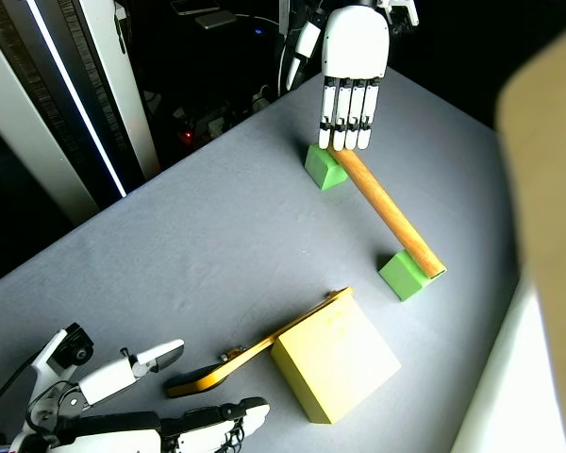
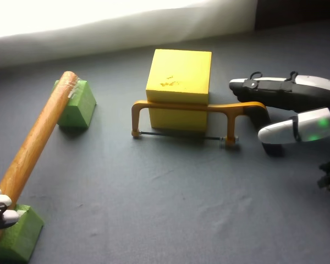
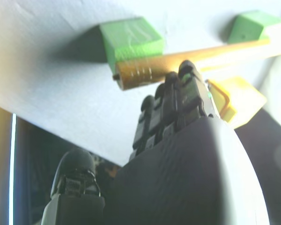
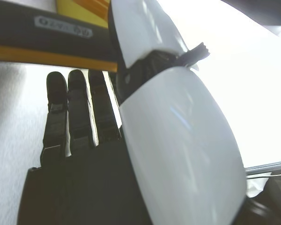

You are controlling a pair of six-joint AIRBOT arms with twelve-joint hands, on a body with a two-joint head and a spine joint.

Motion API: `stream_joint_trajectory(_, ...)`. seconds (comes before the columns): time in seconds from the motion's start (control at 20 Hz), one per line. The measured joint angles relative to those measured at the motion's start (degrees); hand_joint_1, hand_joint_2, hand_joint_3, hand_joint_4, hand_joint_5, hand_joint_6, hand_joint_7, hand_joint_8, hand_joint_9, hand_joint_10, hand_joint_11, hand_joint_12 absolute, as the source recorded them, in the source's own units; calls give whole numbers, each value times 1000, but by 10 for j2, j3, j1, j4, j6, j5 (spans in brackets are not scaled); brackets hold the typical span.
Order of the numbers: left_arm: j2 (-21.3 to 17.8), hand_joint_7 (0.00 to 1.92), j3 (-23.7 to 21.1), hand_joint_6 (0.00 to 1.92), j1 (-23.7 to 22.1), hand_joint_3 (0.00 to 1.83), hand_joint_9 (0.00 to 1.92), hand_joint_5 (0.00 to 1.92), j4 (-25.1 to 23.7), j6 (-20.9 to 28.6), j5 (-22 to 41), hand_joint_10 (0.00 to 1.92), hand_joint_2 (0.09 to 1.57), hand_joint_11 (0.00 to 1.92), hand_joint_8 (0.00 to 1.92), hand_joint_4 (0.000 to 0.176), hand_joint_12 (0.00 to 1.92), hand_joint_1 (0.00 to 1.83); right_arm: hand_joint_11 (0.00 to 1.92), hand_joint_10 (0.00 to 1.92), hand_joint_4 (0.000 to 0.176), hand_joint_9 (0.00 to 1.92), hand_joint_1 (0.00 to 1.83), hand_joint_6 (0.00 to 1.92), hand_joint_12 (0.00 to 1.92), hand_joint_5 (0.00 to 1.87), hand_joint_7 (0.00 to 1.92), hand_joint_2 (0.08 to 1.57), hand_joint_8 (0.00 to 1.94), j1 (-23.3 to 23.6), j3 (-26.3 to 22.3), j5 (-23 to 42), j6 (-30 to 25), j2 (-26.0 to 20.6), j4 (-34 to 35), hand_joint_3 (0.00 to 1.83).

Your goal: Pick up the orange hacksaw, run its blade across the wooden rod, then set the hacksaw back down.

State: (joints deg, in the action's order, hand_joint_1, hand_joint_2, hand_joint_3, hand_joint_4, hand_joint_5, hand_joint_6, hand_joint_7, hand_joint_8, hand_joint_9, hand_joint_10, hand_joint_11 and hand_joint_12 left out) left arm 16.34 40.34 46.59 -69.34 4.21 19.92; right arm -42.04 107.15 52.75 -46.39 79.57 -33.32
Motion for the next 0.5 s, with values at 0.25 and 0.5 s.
stream_joint_trajectory(0.25, 3, 0, 0, 1, 0, 1, 0, 2, 1, 0, 0, 0, 1269, 14, 0, 0, 6, 26, 0, 1, 0, 150, 1039, 3, 515, 160, 115, 1094, 2, 26, 0, -5, 7, 9, 3, 3)
stream_joint_trajectory(0.5, 3, 0, 0, 0, 0, 0, 0, 0, 1, 0, 0, 0, 1267, 17, 0, 0, 10, 29, 0, 1, 0, 145, 1053, 0, 527, 139, 105, 1089, 0, 29, 0, -12, 10, 17, -4, 0)
